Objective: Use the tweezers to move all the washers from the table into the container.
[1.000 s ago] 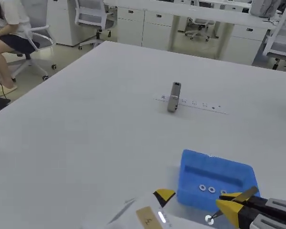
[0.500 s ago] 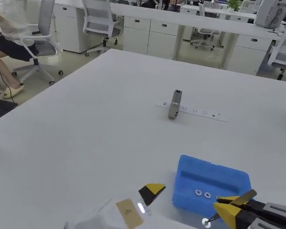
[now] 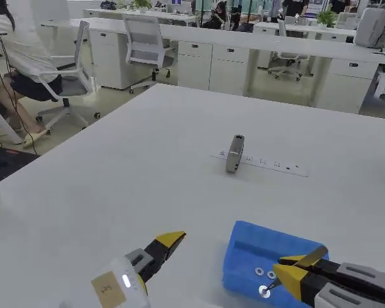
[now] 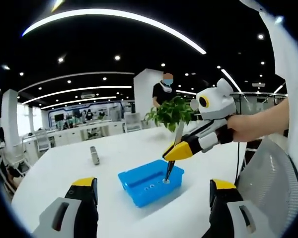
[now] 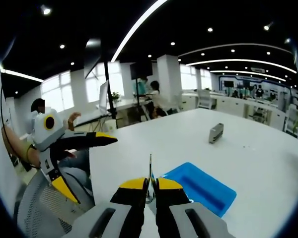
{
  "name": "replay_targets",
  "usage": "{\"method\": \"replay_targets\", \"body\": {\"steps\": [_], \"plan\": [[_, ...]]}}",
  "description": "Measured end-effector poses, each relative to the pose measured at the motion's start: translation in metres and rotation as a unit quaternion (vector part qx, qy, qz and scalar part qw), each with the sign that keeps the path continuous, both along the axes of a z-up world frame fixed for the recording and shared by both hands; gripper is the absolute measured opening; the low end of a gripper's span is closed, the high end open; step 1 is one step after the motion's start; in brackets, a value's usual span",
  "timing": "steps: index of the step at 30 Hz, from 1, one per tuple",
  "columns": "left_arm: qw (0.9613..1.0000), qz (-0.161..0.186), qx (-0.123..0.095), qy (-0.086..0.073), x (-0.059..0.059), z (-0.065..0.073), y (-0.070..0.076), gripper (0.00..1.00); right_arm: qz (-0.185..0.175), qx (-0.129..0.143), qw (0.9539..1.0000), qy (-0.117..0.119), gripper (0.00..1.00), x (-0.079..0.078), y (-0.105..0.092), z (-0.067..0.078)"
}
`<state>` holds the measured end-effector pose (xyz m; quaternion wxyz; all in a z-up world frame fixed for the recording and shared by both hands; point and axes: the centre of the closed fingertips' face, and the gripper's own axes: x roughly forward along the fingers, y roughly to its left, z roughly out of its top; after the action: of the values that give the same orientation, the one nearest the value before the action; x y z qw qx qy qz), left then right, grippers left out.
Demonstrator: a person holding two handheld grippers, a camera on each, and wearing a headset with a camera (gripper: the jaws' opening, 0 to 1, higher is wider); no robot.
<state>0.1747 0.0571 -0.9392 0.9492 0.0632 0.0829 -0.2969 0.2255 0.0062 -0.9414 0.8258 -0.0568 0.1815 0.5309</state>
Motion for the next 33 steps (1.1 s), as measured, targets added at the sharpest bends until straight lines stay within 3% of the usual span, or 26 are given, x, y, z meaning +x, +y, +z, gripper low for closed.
{"method": "replay_targets", "body": {"steps": [13,22,33], "plan": [[0.9991,0.024,0.011,0.033,0.004,-0.014,0.008,0.98,0.026,0.011,0.9996,0.005,0.03,0.04,0.017,-0.007],[0.9984,0.016,0.01,0.054,0.003,-0.022,0.005,0.97,0.039,-0.01,0.999,0.017,0.02,0.069,0.026,-0.032],[0.9979,0.008,0.002,0.065,0.002,-0.025,0.003,0.97,0.034,-0.029,0.9985,0.031,0.03,0.093,0.032,-0.056]]}}
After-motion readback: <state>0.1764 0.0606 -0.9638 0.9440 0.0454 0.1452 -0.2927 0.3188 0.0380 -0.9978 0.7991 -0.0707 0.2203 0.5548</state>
